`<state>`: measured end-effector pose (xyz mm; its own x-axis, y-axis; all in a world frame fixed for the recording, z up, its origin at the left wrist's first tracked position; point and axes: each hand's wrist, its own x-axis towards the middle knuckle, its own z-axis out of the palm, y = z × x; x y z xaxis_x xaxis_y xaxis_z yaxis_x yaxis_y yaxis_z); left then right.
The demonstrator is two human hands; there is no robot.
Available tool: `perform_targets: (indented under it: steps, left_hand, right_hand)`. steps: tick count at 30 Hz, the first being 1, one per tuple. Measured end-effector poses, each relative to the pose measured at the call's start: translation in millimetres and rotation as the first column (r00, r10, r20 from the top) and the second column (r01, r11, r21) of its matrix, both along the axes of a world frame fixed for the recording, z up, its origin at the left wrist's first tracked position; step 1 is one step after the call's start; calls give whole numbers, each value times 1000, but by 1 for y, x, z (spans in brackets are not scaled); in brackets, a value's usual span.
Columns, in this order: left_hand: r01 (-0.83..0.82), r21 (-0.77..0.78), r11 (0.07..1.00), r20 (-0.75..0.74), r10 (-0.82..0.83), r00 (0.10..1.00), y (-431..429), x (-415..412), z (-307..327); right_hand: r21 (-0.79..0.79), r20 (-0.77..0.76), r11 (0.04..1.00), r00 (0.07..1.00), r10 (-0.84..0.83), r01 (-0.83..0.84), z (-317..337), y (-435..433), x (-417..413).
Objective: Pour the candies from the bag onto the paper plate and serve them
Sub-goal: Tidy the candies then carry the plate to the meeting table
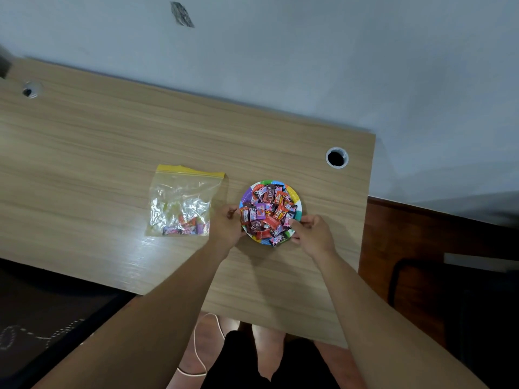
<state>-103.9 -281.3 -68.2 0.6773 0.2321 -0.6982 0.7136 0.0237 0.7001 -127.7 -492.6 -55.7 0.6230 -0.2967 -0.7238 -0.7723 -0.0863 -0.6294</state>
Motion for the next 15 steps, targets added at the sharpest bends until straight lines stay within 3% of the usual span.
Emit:
perform_targets:
  steps: [9,15]
  left_hand:
    - [16,-10,1000,-32,-17,999,6,-13,-5]
    - [-12,-61,998,-24,10,1000,6,-16,-8]
  right_hand:
    - [-24,-15,1000,1000,8,-8,-1,-5,-9]
    - [-88,62,972,973,224,-218,-9,-5,-39]
